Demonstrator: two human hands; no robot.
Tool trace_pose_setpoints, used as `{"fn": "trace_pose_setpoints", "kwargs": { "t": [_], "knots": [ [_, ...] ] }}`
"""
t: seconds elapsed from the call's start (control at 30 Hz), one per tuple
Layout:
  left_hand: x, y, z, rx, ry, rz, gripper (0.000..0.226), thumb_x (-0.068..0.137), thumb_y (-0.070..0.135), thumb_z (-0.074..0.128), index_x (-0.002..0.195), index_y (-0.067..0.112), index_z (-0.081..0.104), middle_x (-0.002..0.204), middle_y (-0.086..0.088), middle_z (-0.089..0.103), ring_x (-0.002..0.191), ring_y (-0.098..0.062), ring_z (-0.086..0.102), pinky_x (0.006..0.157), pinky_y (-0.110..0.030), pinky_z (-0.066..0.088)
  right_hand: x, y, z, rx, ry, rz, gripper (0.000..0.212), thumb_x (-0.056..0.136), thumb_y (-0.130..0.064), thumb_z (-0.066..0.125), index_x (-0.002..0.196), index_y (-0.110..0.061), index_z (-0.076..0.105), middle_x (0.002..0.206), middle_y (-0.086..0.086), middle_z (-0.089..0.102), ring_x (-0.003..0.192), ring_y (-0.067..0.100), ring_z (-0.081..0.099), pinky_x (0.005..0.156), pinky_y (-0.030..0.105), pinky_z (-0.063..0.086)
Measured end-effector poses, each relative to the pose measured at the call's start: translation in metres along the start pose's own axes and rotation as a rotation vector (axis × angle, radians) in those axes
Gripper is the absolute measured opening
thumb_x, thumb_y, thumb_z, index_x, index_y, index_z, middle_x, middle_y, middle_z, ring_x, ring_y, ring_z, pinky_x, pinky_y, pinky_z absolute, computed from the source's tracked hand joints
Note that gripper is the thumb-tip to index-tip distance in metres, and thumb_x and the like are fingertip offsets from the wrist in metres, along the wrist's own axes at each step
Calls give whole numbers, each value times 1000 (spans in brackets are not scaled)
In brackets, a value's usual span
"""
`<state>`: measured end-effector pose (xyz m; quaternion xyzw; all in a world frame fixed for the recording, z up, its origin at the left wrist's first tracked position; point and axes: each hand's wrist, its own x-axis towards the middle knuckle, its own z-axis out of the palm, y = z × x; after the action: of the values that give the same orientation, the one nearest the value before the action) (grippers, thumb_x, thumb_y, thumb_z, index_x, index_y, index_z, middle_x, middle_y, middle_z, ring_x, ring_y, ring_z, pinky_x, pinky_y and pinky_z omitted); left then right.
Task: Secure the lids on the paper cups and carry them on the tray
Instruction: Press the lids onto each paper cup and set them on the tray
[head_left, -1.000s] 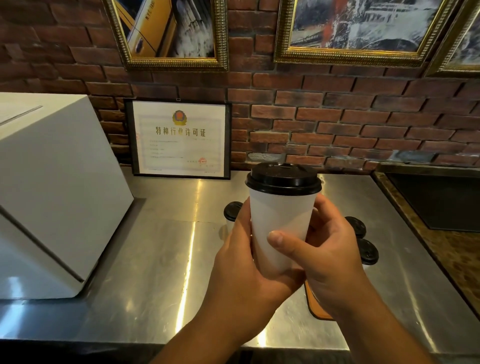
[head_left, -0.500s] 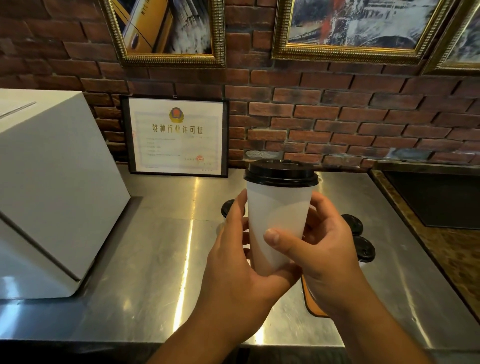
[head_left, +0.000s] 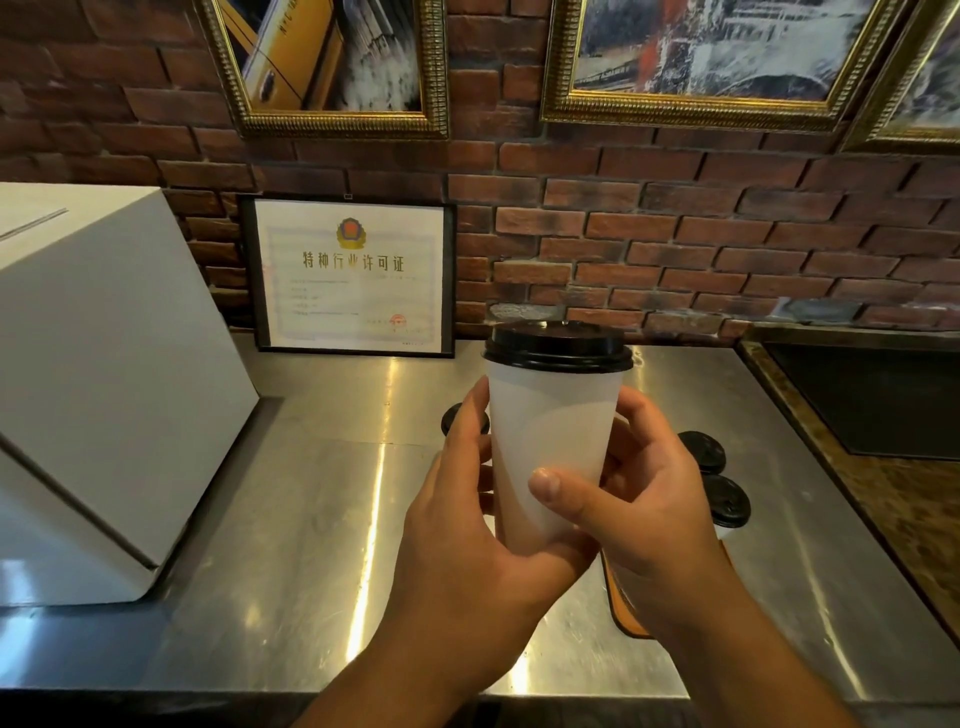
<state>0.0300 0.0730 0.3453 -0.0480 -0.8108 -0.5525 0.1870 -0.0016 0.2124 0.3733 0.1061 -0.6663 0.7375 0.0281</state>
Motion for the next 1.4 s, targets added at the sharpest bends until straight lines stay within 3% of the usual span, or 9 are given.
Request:
{"fn": "trace_pose_setpoints", "kwargs": {
  "t": [0.13,0.3,0.5,0.63,0.87,1.1,1.2,1.3,1.4],
  "knots": [
    [0,0,-1,-3,-18,11,111,62,77,79,152,71,14,130,41,51,122,15,50,66,4,44,-2,-2,-1,27,-36,21,77,61,-45,88,132,-44,57,117,-19,72,112,5,70,75,21,63],
    [-3,3,-2,19,-26,6,113,61,80,76,152,72,10,134,39,49,121,15,51,69,3,45,-2,-3,0,23,6,-14,84,59,-43,92,135,-40,57,120,-16,72,114,7,70,76,22,63],
    [-1,3,-7,29,-58,21,112,66,68,84,152,73,11,136,37,50,121,13,51,71,1,47,-4,0,1,70,-29,2,79,63,-36,96,132,-44,61,123,-11,72,118,12,70,79,25,63],
    [-1,6,-6,55,-38,7,110,60,79,76,147,76,10,135,41,47,121,19,46,65,6,40,-4,0,1,47,-7,-12,77,62,-39,92,133,-39,61,120,-12,74,116,11,71,78,24,63],
    [0,1,-6,69,5,11,112,59,70,86,144,76,14,132,43,47,122,19,44,63,7,38,-4,4,4,57,-25,-6,73,60,-35,94,123,-55,63,121,-15,72,116,9,70,79,23,63],
    [2,2,-5,73,25,-17,108,53,82,78,139,77,14,127,50,42,121,21,43,59,8,37,-5,1,2,55,-18,-9,90,55,-35,95,137,-36,57,120,-13,73,115,10,70,78,25,64],
    [2,1,-3,69,41,-51,98,50,83,76,128,81,18,122,52,44,119,23,42,57,9,35,-6,3,2,50,-24,-8,88,56,-33,96,136,-40,58,121,-14,73,116,9,70,79,24,64],
    [2,1,-4,54,53,-40,94,50,88,76,127,78,23,121,51,46,119,25,42,58,8,35,-5,3,1,54,-53,2,81,60,-31,96,129,-50,59,121,-17,72,117,8,69,81,24,63],
    [1,1,-4,44,44,-46,94,51,83,78,126,79,23,121,49,46,117,24,43,58,7,37,-5,3,-1,39,-57,-2,75,65,-28,97,126,-50,62,121,-15,73,116,9,70,82,25,63]
  ]
}}
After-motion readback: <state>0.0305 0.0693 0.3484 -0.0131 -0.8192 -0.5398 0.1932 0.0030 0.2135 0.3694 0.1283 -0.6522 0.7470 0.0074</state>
